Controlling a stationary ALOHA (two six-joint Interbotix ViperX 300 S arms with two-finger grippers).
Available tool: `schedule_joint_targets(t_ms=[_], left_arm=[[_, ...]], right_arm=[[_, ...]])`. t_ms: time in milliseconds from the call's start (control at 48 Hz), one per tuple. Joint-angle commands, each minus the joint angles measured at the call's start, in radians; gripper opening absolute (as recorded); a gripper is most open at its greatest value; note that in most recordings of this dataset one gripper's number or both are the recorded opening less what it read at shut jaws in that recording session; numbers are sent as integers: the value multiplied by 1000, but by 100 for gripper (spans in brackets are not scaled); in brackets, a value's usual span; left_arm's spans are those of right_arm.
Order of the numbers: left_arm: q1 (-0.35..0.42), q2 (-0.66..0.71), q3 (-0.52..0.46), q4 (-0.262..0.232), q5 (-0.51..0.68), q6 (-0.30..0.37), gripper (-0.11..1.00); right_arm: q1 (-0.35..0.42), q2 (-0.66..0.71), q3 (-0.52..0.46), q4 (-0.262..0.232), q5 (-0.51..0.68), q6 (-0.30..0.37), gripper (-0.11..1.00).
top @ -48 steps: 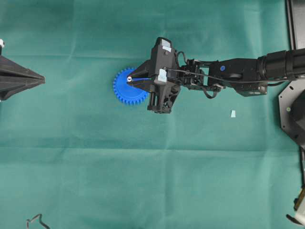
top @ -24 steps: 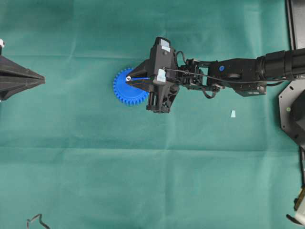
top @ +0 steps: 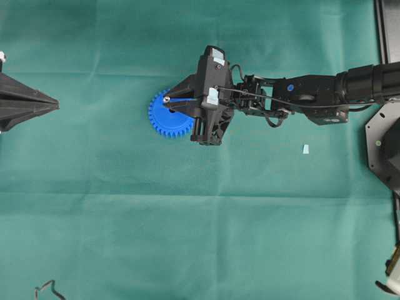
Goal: Insert the shaft into the center hole of the gear.
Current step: 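Align the held shaft over the gear hole with small adjustments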
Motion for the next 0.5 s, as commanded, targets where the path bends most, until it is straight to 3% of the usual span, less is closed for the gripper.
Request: schedule_joint_targets(t_ms=[0,480], left_arm=[[0,5,-26,3,-11,0,2],[2,5,-28,3,-11,0,2]], right_arm=[[2,-2,-21,-2,-14,-2,17],[2,29,-31,2,-17,3,17]])
